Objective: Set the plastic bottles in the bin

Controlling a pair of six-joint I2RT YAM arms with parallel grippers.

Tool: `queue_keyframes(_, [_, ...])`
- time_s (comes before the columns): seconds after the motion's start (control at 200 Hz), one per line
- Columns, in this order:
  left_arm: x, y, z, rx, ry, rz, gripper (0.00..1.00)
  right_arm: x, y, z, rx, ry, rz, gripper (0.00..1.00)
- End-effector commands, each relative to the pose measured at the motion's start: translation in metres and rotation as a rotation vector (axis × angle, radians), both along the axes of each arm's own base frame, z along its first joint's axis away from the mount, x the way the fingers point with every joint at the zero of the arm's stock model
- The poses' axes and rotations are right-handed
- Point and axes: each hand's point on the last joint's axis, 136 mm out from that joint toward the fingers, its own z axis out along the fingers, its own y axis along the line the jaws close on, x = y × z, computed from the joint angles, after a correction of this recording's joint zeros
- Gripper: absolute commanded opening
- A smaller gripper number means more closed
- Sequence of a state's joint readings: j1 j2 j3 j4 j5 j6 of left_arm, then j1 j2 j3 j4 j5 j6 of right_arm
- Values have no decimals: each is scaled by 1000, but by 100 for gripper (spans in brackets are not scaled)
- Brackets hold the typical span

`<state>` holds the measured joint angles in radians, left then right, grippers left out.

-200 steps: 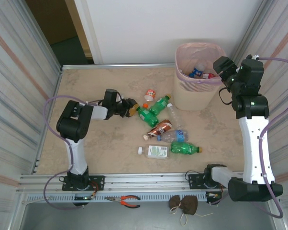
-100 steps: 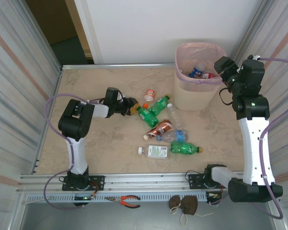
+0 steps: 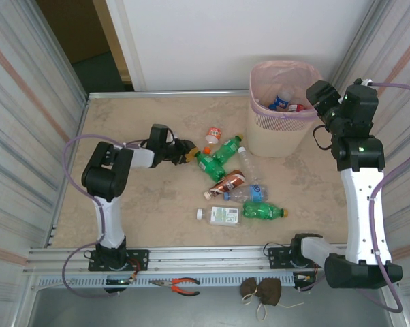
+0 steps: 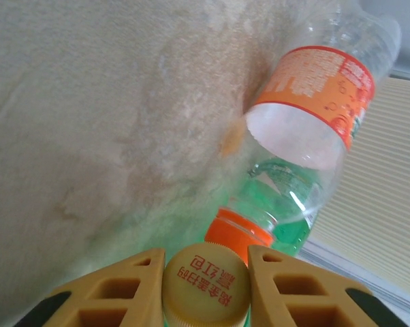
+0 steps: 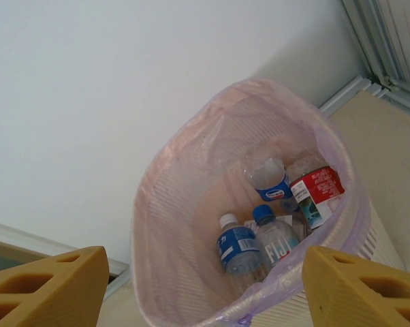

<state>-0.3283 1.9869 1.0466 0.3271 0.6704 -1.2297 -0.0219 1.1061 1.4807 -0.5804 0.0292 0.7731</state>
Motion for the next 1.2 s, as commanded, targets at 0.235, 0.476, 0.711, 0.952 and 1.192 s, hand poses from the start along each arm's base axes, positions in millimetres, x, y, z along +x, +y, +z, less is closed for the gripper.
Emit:
queue_keyframes(0.235, [-12,26,116,119,-367,-80,21,-14,6,26,-54,-73,54,73])
queue_keyframes(0.476, [-39,21,230,112,-823,-224,16,-22,75,47,-131,-286,472,72])
queue_keyframes(0.711, [-87,12,323,65,-1188,-374,12,-48,145,52,-227,-448,835,71])
queue_keyframes(0.952, [-134,4,379,47,-1422,-476,9,-84,219,38,-385,-549,1148,76])
queue_keyframes(1.192, [-174,-1,415,-42,-1573,-565,8,-114,271,16,-492,-622,1364,83])
